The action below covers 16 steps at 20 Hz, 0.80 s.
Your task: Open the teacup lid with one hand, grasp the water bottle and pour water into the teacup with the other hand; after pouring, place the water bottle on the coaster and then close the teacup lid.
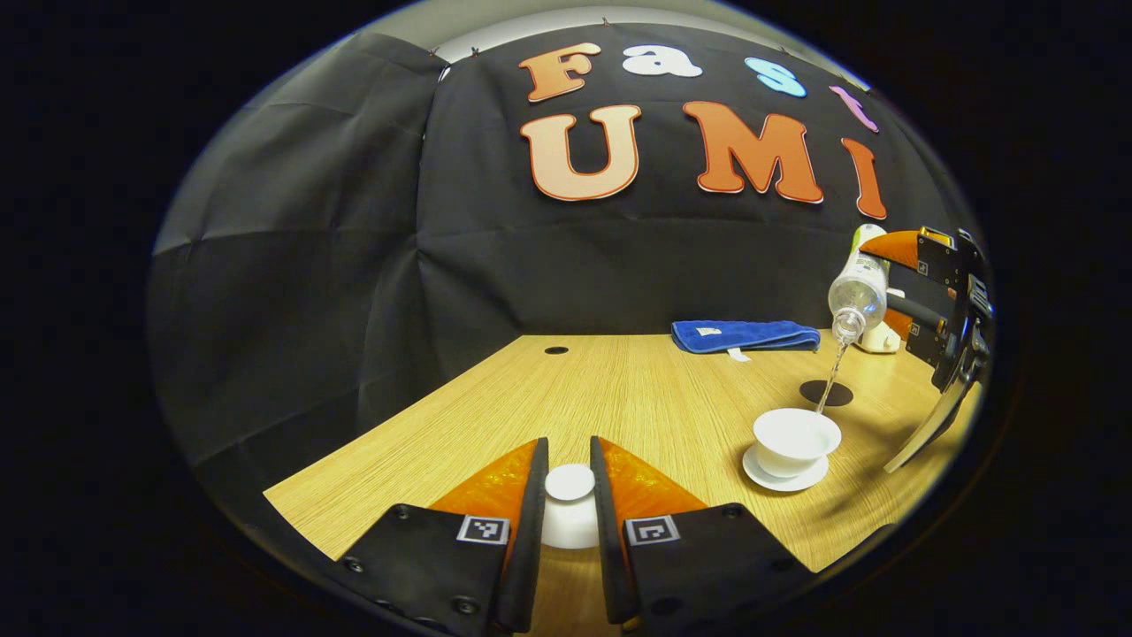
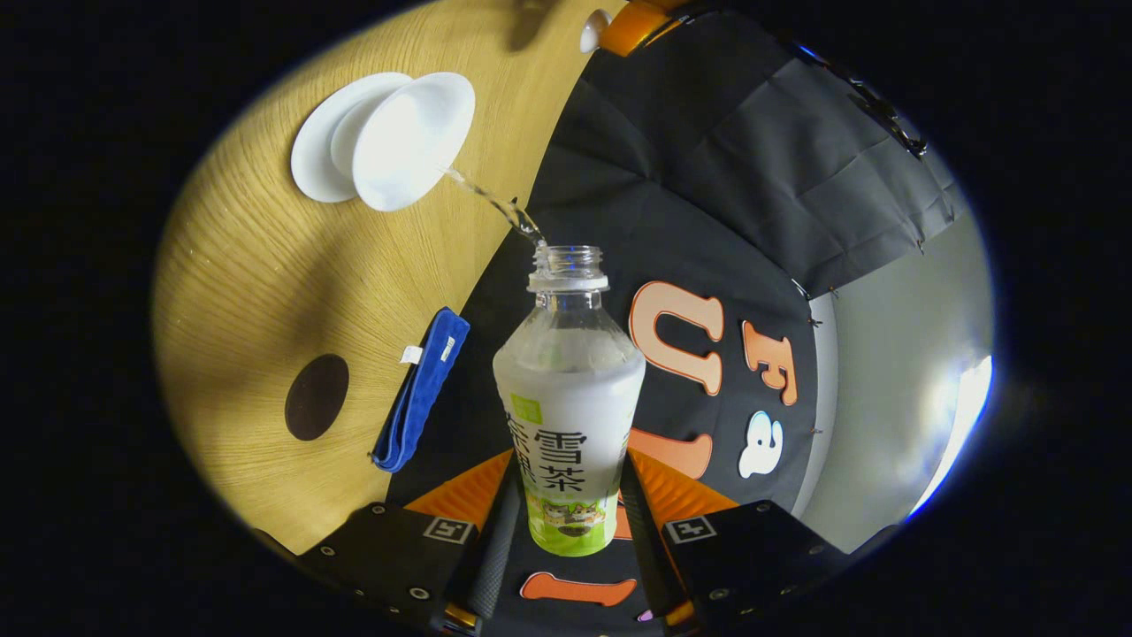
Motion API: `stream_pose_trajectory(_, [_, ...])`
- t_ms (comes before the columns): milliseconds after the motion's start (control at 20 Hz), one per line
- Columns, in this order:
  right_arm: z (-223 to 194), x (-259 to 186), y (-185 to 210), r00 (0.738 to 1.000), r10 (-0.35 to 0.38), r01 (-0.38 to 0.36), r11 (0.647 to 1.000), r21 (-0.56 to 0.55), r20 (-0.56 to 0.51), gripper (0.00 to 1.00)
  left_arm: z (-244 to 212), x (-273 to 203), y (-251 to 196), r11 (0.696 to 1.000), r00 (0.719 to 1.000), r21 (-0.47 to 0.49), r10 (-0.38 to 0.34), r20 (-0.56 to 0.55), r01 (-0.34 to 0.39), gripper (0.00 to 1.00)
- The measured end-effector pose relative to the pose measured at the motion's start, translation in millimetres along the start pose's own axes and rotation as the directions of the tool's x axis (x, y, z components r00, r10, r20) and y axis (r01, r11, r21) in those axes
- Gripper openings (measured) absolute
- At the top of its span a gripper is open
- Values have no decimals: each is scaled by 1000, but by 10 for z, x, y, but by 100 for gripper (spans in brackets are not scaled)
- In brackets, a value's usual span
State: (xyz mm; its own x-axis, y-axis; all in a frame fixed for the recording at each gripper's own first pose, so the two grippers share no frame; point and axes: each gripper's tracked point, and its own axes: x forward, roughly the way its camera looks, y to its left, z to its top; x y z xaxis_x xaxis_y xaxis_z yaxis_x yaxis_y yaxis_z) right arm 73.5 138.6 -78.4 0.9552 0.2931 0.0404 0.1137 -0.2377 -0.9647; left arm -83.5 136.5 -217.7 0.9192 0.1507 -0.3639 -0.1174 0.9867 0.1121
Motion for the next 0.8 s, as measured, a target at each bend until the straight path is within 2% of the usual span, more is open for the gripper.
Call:
stream_pose_trajectory(50, [-10,-6,-26,1000,-5,5,1000,-11,3,64,4,-3,4,1000,1000,0,1,0,-1,34])
stream_pose_trajectory(250, [-9,32,-105,1000,-22,23,999,-50,20,66,34,-17,10,1000,1000,-5,6,10,-6,33])
stream_pose_trajectory(350, [20,40,-148,999,-31,33,997,-70,32,64,43,-32,48,1000,1000,-5,9,13,-9,33])
stream_pose_trajectory(750, [326,29,-50,993,2,17,987,-157,116,64,74,-90,74,1000,1000,-7,12,19,-11,34])
stream_pose_trajectory(800, [344,26,-29,992,10,12,985,-171,125,67,80,-98,82,1000,1000,-8,13,20,-13,33])
